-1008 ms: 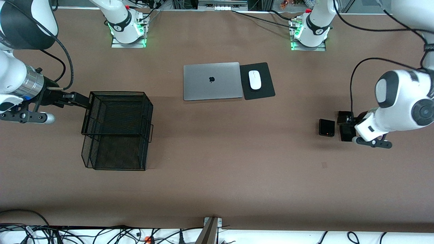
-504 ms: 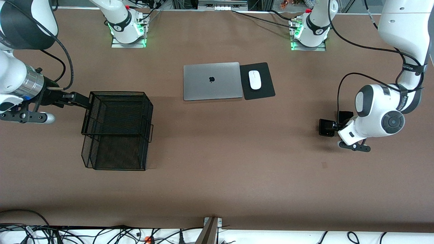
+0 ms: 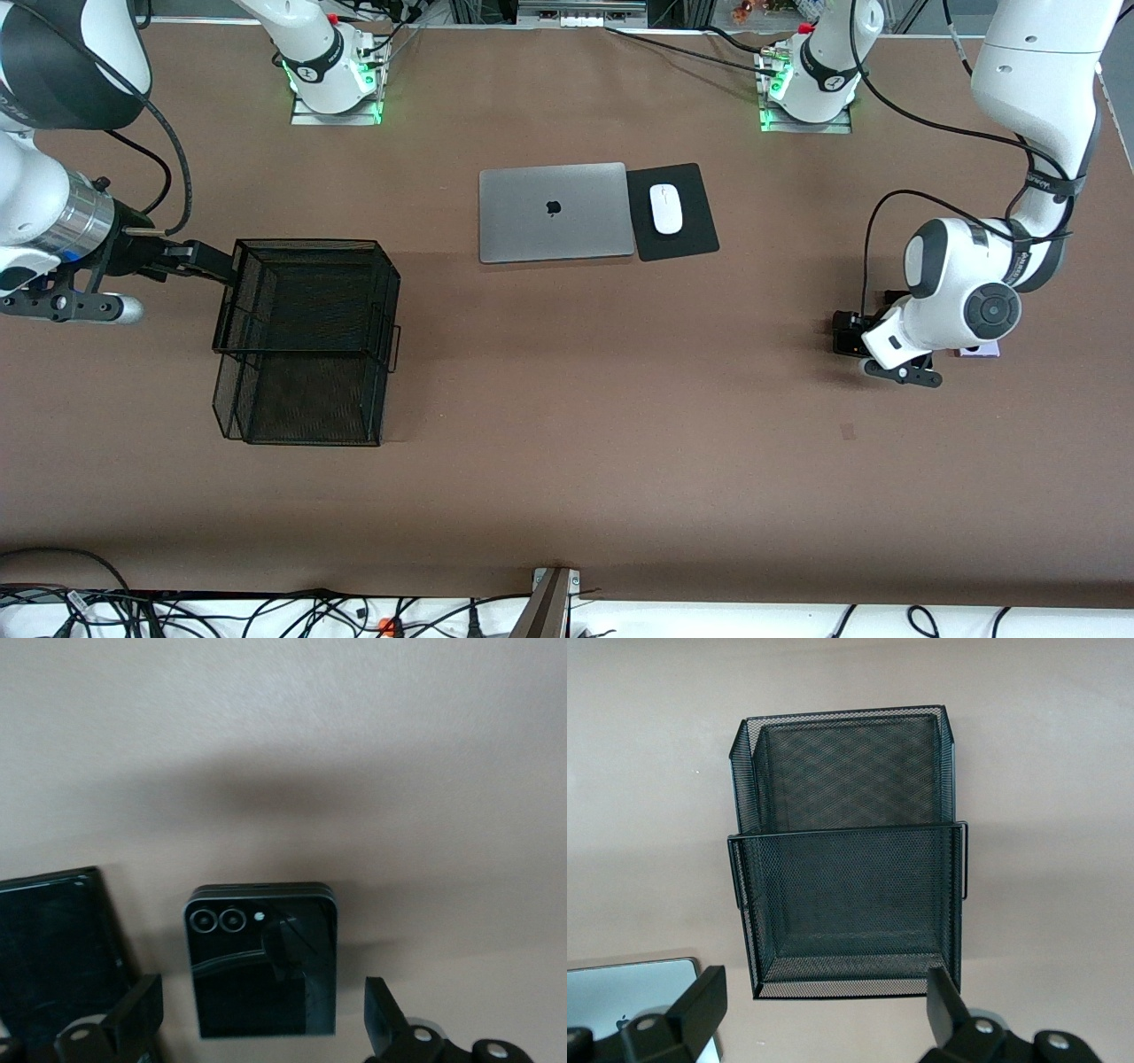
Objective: Place phones with both arms
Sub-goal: 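Grasp the small black flip phone with the left gripper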
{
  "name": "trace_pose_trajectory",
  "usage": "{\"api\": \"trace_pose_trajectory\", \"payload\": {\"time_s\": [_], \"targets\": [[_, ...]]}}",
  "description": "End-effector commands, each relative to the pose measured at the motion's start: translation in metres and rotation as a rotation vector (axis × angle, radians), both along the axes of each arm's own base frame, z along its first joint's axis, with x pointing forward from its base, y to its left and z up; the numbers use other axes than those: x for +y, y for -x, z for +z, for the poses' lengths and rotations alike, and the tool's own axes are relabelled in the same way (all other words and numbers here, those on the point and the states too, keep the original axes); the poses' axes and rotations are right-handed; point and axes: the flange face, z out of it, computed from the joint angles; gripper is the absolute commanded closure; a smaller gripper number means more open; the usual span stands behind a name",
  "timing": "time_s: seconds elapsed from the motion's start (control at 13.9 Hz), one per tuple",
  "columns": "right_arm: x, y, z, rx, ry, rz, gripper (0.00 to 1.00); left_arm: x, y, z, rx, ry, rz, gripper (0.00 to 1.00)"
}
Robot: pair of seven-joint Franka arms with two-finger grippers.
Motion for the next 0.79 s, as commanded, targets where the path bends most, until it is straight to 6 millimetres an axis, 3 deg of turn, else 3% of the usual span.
{"api": "trace_pose_trajectory", "payload": {"time_s": [0.0, 0.72], "targets": [[-0.002, 0.0, 0.007, -0.001, 0.005, 0.003, 0.0, -0.002, 0.008, -0.011, -0.011, -0.007, -0.033, 0.0], [-0.002, 0.0, 0.007, -0.001, 0.003, 0.003, 0.0, -0.005, 0.014, -0.036, -0.018, 0.0, -0.037, 0.0]]}}
